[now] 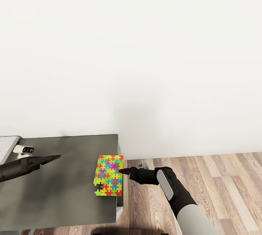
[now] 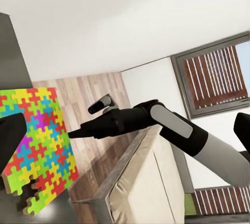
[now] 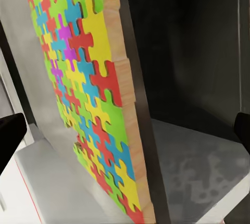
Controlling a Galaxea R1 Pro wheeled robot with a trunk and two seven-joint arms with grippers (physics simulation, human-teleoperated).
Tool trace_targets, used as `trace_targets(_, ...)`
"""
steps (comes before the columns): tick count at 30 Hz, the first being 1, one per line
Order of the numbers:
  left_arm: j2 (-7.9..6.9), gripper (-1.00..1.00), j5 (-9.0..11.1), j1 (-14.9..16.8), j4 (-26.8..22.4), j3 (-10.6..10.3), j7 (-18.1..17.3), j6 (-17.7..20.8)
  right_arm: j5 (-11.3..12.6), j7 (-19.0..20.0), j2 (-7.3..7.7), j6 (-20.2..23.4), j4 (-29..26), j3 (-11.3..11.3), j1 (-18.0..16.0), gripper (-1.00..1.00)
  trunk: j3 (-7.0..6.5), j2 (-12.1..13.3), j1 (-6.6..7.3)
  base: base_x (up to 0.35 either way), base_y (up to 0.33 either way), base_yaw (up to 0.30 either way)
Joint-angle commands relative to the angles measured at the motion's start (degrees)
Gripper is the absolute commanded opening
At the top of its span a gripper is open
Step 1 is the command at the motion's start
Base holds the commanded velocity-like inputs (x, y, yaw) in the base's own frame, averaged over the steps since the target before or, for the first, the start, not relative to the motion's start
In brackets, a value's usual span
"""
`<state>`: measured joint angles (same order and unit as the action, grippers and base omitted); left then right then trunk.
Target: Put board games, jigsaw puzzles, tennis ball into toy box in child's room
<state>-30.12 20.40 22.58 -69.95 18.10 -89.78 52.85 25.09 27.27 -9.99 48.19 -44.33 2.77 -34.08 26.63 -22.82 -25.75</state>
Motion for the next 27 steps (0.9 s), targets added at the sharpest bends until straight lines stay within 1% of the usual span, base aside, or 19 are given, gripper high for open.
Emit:
trace_targets(1, -0.02, 1.00, -0.02, -0.01, -0.06, -0.01, -0.22, 0.64, -0.12, 0.15, -0.01, 0.24, -0.05, -0.04, -0.03, 1.00, 0.08, -0.10, -0.03, 0.000, 0.103, 0.005)
trace_targets(6, 0.04, 1.00, -0.01, -0.13, -0.22, 0.00, -0.22, 0.73, -0.12, 0.15, -0.01, 0.24, -0.05, -0.04, -0.02, 1.00, 0.08, -0.10, -0.03, 0.000, 0.091, 0.057)
trace_targets(13, 0.06, 1.00, -0.01, -0.18, -0.29, 0.00, -0.22, 0.76, -0.12, 0.15, -0.01, 0.24, -0.04, -0.04, -0.02, 1.00, 0.08, -0.10, -0.03, 0.000, 0.026, 0.069)
trace_targets(27, 0.07, 1.00, -0.01, -0.17, -0.30, 0.00, -0.22, 0.76, -0.14, 0.20, -0.01, 0.24, -0.05, -0.04, -0.03, 1.00, 0.08, -0.10, -0.03, 0.000, 0.003, 0.008)
